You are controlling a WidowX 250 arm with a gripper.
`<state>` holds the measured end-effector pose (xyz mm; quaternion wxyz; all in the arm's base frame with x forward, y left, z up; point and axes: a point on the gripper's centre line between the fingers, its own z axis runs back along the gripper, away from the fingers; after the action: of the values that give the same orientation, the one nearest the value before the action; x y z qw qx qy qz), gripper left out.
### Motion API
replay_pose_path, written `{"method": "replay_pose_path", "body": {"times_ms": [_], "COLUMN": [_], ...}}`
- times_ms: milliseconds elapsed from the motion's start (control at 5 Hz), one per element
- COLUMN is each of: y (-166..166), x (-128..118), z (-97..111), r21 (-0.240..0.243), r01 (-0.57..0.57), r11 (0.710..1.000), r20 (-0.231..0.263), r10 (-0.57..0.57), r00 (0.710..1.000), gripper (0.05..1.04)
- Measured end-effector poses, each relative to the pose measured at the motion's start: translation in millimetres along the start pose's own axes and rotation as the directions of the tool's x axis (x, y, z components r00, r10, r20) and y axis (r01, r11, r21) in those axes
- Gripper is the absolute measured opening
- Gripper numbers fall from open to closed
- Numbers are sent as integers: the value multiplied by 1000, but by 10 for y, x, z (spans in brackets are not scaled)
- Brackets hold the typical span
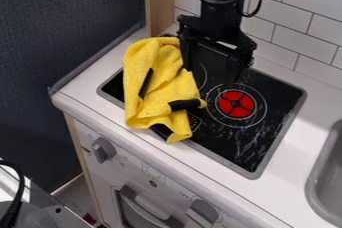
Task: Move the cloth from left to right
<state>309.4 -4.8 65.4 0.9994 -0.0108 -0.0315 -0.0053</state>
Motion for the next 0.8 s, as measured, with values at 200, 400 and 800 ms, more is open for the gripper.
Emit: {"method": "replay_pose_path", "body": {"times_ms": [200,400,800], "y": [4,199,826], "x": [-55,-193,-260], "z": [-84,-126,-157], "r21": [1,50,155], "r01": [-11,-136,-305], "r11": [1000,989,940], "r20": [-32,-45,-21], "r10": [11,138,312], "r00": [999,989,950], "gripper": [1004,1004,1004]}}
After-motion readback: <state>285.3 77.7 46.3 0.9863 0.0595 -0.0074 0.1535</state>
